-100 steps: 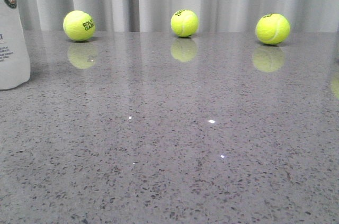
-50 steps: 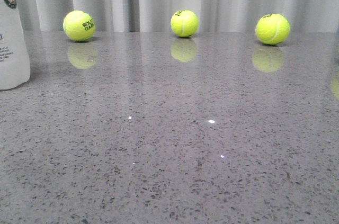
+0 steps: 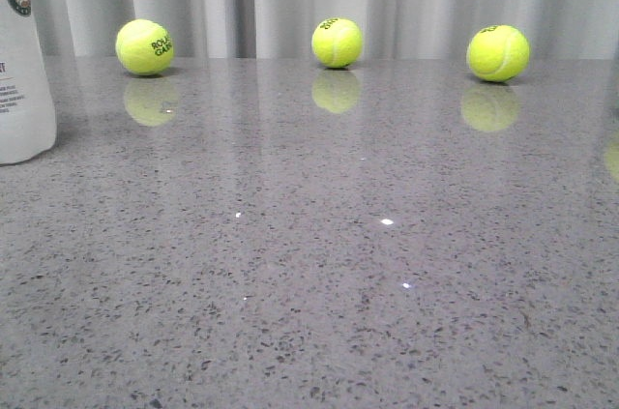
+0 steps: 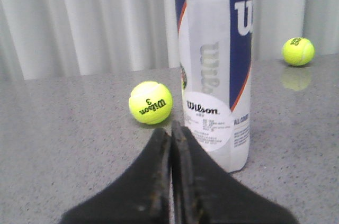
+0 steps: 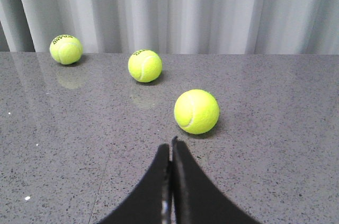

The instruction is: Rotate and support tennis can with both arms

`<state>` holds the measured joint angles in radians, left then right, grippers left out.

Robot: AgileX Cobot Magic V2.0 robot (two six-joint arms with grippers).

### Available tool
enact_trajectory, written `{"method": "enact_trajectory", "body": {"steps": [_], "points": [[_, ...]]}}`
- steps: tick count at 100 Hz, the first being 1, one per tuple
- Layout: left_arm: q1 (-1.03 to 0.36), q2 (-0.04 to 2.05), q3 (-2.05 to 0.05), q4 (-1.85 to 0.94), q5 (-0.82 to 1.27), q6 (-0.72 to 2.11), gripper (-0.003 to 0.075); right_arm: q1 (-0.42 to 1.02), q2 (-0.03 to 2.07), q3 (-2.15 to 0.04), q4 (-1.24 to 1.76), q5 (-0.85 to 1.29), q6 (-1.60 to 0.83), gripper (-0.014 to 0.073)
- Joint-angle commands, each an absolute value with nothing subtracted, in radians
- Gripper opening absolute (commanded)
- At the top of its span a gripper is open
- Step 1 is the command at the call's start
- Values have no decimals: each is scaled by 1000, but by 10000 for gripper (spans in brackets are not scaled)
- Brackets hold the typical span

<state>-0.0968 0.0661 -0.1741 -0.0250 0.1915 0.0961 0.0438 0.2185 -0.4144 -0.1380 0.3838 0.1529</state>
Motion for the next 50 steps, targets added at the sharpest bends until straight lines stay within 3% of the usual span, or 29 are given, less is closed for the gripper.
{"method": "enact_trajectory", "body": {"steps": [1, 50], "points": [[-73, -3, -136, -23, 106, 87, -21, 37, 226, -439, -149, 298, 153, -70], [-64, -43, 45, 71, -9, 87, -21, 37, 226, -439, -149, 298, 153, -70]]}}
